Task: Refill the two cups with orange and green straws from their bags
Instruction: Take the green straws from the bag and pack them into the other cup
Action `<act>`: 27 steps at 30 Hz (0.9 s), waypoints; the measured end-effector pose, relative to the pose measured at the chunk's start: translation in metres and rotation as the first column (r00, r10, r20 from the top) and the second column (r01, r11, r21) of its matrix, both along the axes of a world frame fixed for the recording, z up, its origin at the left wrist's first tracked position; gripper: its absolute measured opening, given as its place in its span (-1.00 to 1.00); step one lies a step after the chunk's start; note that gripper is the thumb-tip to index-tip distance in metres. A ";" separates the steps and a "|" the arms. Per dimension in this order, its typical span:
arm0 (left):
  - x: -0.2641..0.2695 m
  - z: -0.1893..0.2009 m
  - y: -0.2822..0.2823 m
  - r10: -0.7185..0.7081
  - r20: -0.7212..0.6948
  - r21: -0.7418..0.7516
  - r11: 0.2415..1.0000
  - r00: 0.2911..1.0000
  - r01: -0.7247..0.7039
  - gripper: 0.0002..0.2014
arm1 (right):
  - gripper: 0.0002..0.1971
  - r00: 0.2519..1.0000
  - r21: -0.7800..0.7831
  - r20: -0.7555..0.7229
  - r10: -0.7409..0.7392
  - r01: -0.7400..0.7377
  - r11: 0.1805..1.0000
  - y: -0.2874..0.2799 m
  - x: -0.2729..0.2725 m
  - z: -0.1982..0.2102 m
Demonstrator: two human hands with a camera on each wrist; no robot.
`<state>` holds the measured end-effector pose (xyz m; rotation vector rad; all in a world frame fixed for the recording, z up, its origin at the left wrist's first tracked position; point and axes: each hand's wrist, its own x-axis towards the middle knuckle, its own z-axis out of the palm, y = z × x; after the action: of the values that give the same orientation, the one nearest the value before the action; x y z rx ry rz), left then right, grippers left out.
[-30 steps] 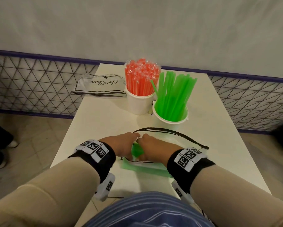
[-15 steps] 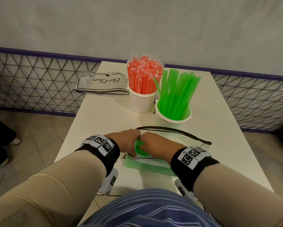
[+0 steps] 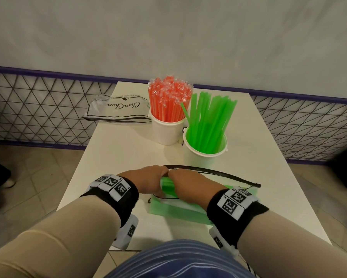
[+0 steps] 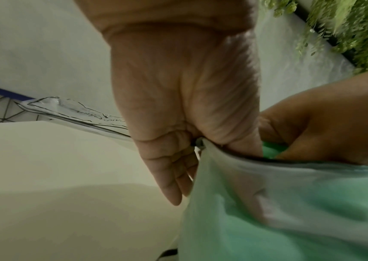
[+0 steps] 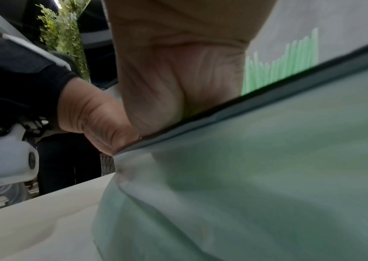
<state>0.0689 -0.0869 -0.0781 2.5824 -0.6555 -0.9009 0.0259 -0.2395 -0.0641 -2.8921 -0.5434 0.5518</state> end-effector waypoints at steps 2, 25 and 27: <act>0.002 0.000 -0.002 -0.004 -0.008 -0.015 1.000 1.000 0.004 -0.50 | -0.71 1.000 0.013 0.022 0.017 -0.017 1.000 -0.007 -0.002 -0.002; 0.034 0.039 -0.071 0.240 0.244 -0.256 0.951 0.940 -0.176 -0.37 | -0.84 0.671 0.988 -0.029 -0.741 0.131 0.080 -0.086 0.067 0.172; 0.032 0.037 -0.075 0.265 0.252 -0.273 0.942 0.931 -0.195 -0.46 | -0.87 0.607 0.968 -0.080 -0.790 0.235 0.083 -0.090 0.077 0.142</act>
<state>0.1011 -0.1616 -0.0414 2.5154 -0.4826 -0.3499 0.1031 -0.3297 0.0783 -1.6969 0.2481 -0.5471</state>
